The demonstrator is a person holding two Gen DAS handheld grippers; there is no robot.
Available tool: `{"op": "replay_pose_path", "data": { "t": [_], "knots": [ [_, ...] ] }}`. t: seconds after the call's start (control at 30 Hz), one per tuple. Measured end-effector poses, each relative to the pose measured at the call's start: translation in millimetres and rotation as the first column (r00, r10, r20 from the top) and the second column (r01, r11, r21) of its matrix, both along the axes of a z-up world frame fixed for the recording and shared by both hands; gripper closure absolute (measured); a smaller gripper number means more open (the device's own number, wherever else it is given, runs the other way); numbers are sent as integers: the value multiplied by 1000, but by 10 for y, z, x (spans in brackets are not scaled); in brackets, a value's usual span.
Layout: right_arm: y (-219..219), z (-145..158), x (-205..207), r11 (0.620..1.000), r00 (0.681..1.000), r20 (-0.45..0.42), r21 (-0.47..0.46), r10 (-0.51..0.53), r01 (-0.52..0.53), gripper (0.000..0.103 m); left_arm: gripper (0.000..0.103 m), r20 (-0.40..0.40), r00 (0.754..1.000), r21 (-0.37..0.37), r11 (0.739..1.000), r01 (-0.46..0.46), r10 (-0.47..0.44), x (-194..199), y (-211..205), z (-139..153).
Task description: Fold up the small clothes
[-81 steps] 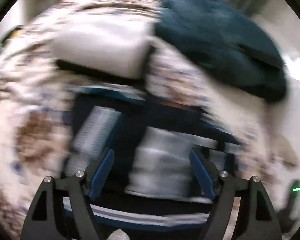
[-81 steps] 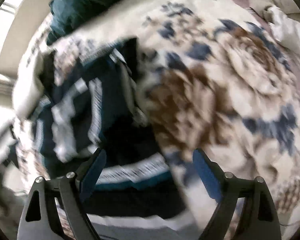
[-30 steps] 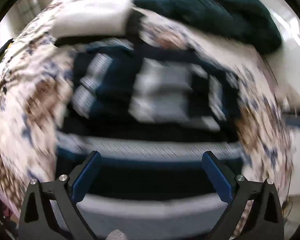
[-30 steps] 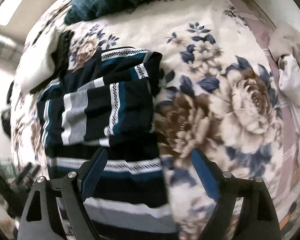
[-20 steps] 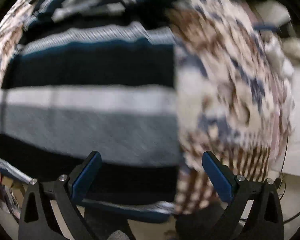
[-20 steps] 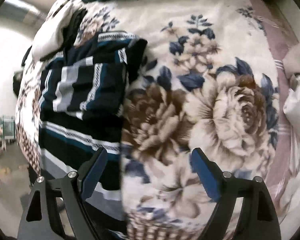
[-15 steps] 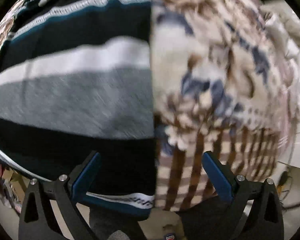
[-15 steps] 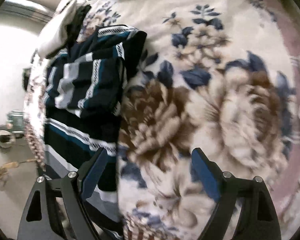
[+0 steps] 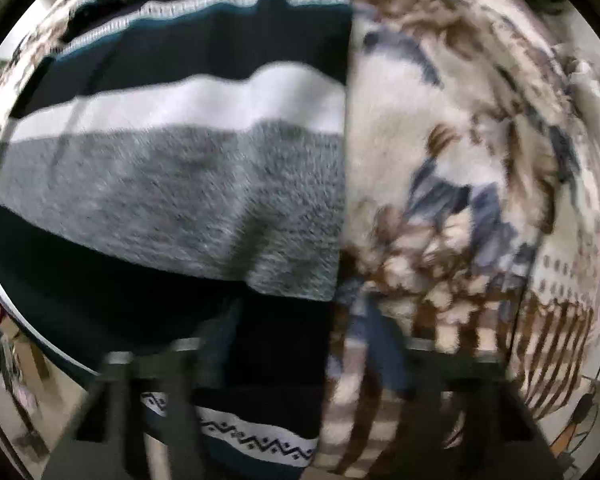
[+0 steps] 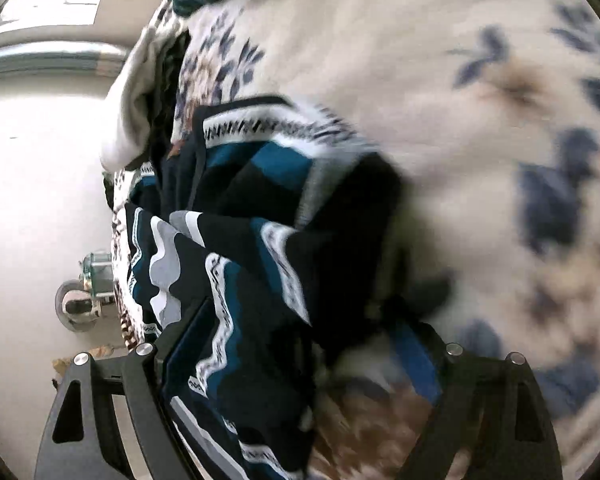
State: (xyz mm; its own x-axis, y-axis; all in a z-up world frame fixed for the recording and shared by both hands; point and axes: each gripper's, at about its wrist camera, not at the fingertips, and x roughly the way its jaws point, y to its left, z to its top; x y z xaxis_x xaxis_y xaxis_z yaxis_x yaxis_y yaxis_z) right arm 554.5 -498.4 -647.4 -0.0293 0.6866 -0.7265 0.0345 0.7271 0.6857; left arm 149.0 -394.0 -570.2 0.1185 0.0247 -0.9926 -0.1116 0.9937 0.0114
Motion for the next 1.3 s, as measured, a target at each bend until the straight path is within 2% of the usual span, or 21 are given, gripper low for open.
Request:
{"op": "replay_pose_path", "data": {
  "t": [0.03, 0.07, 0.1, 0.27, 0.43, 0.6, 0.7, 0.8, 0.87, 1.03, 1.13, 1.2, 1.27, 1.3],
  "knots": [
    [74, 20, 1, 1000, 1000, 10, 4, 12, -12, 21, 97, 21, 1000, 11, 1000, 4, -4, -13, 33, 60],
    [146, 49, -2, 999, 999, 16, -13, 34, -34, 46, 97, 35, 999, 6, 1000, 3, -3, -30, 88, 110],
    [202, 75, -13, 998, 999, 20, -50, 49, -48, 84, 97, 43, 999, -10, 1000, -7, 8, -50, 175, 174],
    [270, 341, -51, 997, 998, 39, -64, 39, -36, 85, 98, 99, 994, -23, 999, -44, 46, -199, 572, 541],
    [331, 738, -79, 998, 998, 61, -61, 33, -29, 86, 98, 157, 983, -29, 995, -91, 95, -329, 947, 998],
    [731, 1288, -80, 994, 992, 108, -98, 63, -53, 86, 98, 218, 958, -59, 982, -178, 187, -349, 1327, 1286],
    [1228, 1549, -24, 985, 990, 112, -158, 82, -64, 86, 98, 231, 937, -88, 965, -247, 261, -344, 1758, 1359],
    [1982, 1685, 98, 964, 988, 112, -253, 110, -78, 87, 98, 231, 912, -131, 940, -316, 339, -311, 2362, 1305],
    [2473, 1658, 173, 950, 986, 110, -298, 129, -91, 87, 98, 227, 903, -143, 929, -341, 366, -305, 2683, 1257],
    [3816, 1326, 343, 894, 980, 88, -430, 179, -125, 87, 98, 202, 877, -178, 897, -405, 436, -264, 3545, 896],
    [4340, 1090, 387, 862, 979, 59, -486, 197, -144, 87, 98, 167, 858, -194, 870, -454, 485, -280, 3960, 597],
    [4589, 925, 395, 837, 978, 1, -516, 209, -179, 84, 98, 117, 857, -222, 855, -469, 501, -311, 4154, 369],
    [4700, 859, 387, 818, 971, -55, -529, 231, -224, 74, 93, 56, 842, -313, 810, -495, 536, -381, 4309, 203],
    [4682, 898, 397, 835, 971, -67, -500, 229, -232, 70, 93, 32, 832, -379, 777, -502, 553, -434, 4378, 169]
  ]
}}
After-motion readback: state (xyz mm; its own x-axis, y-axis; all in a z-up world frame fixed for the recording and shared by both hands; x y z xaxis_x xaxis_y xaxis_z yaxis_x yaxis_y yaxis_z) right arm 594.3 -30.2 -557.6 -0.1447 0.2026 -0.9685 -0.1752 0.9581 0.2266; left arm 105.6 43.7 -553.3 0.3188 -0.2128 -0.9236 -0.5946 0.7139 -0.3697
